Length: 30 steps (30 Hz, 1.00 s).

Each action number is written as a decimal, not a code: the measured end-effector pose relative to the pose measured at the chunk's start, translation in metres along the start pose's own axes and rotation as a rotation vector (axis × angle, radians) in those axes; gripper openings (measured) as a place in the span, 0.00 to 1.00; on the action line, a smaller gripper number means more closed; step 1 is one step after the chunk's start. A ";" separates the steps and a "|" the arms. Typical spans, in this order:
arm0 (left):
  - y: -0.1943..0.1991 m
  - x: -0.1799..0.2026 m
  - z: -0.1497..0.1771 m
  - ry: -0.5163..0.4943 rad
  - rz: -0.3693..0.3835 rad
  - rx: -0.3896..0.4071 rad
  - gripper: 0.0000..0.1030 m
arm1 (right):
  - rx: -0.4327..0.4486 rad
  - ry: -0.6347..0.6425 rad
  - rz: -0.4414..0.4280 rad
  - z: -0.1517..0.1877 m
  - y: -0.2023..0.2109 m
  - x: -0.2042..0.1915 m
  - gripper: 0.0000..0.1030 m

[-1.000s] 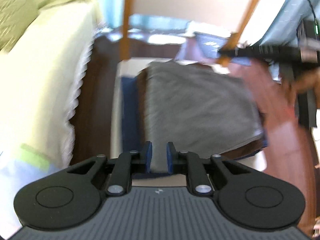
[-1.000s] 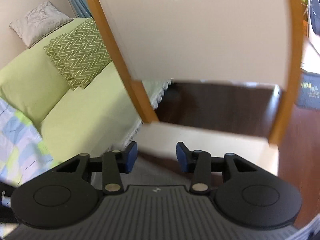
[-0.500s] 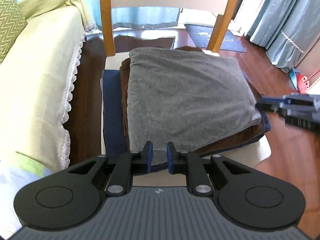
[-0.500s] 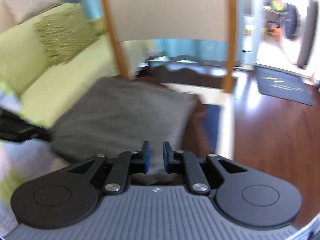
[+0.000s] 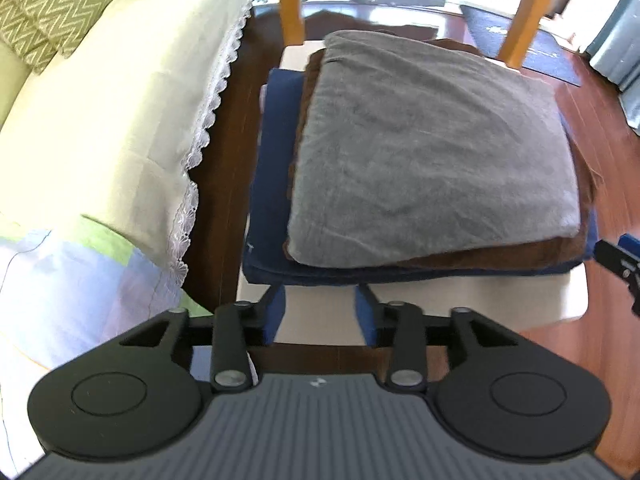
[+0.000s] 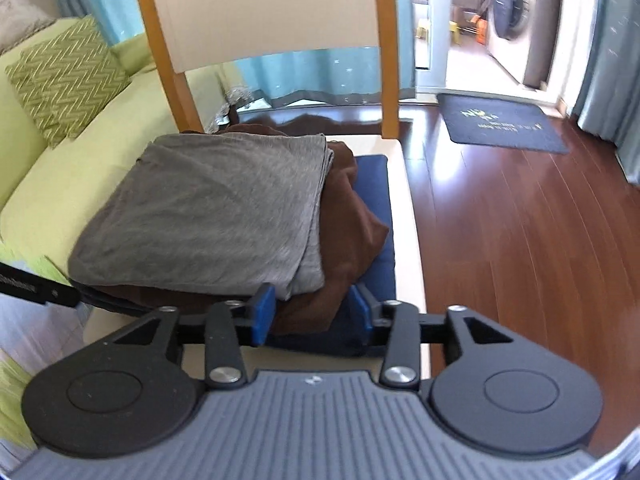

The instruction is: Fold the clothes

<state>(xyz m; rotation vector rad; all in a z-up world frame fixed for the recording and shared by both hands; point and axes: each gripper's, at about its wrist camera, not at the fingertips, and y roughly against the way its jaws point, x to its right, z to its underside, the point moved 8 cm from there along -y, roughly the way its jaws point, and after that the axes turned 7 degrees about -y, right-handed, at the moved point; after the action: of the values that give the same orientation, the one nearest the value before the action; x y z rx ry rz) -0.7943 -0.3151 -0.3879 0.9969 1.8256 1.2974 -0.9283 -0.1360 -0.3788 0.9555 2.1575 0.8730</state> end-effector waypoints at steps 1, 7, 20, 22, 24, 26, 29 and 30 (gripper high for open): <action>0.002 0.001 0.003 -0.002 0.000 0.002 0.48 | 0.003 -0.011 0.000 0.004 0.004 -0.004 0.44; 0.025 -0.004 0.034 -0.030 -0.005 0.034 0.66 | 0.045 -0.063 -0.019 0.035 0.041 -0.036 0.59; 0.161 -0.005 0.094 -0.067 -0.002 0.202 0.69 | 0.225 -0.093 -0.027 0.054 0.174 -0.083 0.88; 0.178 -0.003 0.103 -0.068 -0.003 0.204 0.69 | 0.242 -0.090 -0.009 0.056 0.200 -0.083 0.91; 0.194 -0.003 0.112 -0.067 -0.004 0.211 0.69 | 0.240 -0.088 0.004 0.058 0.214 -0.083 0.92; 0.210 -0.004 0.121 -0.059 -0.013 0.217 0.69 | 0.234 -0.085 0.015 0.059 0.232 -0.083 0.93; 0.231 -0.006 0.133 -0.041 -0.008 0.222 0.69 | 0.241 -0.071 0.025 0.060 0.255 -0.086 0.95; 0.238 -0.006 0.136 -0.039 -0.010 0.225 0.69 | 0.245 -0.067 0.028 0.060 0.262 -0.087 0.96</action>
<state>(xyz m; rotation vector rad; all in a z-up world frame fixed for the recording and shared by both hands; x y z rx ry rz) -0.6278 -0.2106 -0.1968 1.1220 1.9747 1.0754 -0.7348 -0.0494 -0.1922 1.1194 2.2329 0.5895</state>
